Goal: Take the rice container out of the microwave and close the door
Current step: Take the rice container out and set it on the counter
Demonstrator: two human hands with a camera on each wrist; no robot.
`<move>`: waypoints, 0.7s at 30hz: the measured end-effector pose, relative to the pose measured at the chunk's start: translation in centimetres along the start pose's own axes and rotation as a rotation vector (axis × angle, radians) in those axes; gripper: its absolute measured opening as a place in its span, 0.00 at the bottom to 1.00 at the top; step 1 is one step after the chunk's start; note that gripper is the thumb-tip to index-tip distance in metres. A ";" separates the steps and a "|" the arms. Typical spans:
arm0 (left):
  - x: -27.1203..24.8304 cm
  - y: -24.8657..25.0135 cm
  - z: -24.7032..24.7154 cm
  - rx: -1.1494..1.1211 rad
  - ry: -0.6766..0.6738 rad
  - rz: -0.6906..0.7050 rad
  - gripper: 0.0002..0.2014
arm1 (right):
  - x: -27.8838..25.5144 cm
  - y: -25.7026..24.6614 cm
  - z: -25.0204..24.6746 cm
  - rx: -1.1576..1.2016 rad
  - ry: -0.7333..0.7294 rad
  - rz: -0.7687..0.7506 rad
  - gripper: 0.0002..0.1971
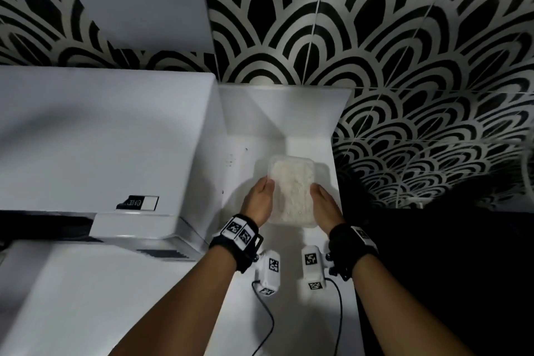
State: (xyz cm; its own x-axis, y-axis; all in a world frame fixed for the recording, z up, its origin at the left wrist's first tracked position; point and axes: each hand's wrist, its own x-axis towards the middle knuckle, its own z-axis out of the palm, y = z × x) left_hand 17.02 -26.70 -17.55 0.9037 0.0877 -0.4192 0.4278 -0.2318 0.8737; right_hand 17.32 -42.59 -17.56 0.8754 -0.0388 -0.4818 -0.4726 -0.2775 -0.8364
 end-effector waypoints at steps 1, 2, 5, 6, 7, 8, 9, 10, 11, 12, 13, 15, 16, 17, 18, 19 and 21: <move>1.1 0.4 0.0 -0.015 0.007 -0.030 0.23 | 1.2 -0.3 0.1 0.001 0.001 0.005 0.24; 2.0 0.6 0.0 -0.029 0.019 -0.051 0.23 | 2.3 -0.6 0.1 -0.010 0.001 0.016 0.25; 4.3 1.3 0.0 -0.065 0.033 -0.125 0.24 | 5.0 -1.3 0.1 -0.073 -0.033 0.038 0.26; 4.9 1.3 0.0 -0.048 0.027 -0.140 0.24 | 5.6 -1.6 0.1 -0.091 -0.043 0.036 0.26; 5.6 1.4 -0.1 -0.025 0.018 -0.147 0.23 | 6.2 -1.8 0.1 -0.099 -0.046 0.038 0.26; 6.3 1.3 -0.2 -0.005 0.011 -0.145 0.22 | 6.8 -1.8 0.1 -0.103 -0.044 0.037 0.26; 6.9 1.3 -0.4 0.009 0.016 -0.144 0.21 | 7.3 -1.8 0.2 -0.101 -0.043 0.036 0.26; 7.3 1.5 -0.5 0.010 0.019 -0.143 0.19 | 7.7 -1.8 0.2 -0.101 -0.044 0.034 0.26; 7.5 1.7 -0.6 0.009 0.022 -0.133 0.17 | 8.2 -1.6 0.3 -0.098 -0.041 0.032 0.26; 7.9 1.7 -0.6 0.018 0.022 -0.125 0.18 | 8.5 -1.5 0.4 -0.098 -0.038 0.027 0.26; 8.2 1.7 -0.6 0.028 0.021 -0.122 0.19 | 8.8 -1.3 0.4 -0.096 -0.037 0.024 0.26; 8.4 1.7 -0.5 0.028 0.023 -0.127 0.21 | 9.2 -1.1 0.4 -0.083 -0.038 0.028 0.25; 8.4 1.7 -0.4 0.030 0.028 -0.126 0.21 | 9.2 -1.1 0.5 -0.072 -0.042 0.041 0.25; 8.4 1.7 -0.4 0.031 0.034 -0.130 0.21 | 9.3 -1.0 0.5 -0.056 -0.042 0.045 0.25; 8.4 1.6 -0.3 0.029 0.041 -0.134 0.21 | 9.3 -0.9 0.6 -0.058 -0.041 0.048 0.25; 8.4 1.6 -0.3 0.022 0.045 -0.147 0.22 | 9.5 -0.8 0.7 -0.071 -0.033 0.041 0.24; 8.3 1.6 -0.3 0.004 0.051 -0.169 0.23 | 9.7 -0.6 0.8 -0.105 -0.018 0.030 0.24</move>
State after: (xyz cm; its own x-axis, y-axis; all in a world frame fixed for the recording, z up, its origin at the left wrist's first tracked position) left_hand 25.18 -26.06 -19.57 0.8190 0.1745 -0.5467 0.5735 -0.2133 0.7910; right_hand 26.01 -42.00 -21.89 0.8584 -0.0314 -0.5120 -0.4849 -0.3753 -0.7900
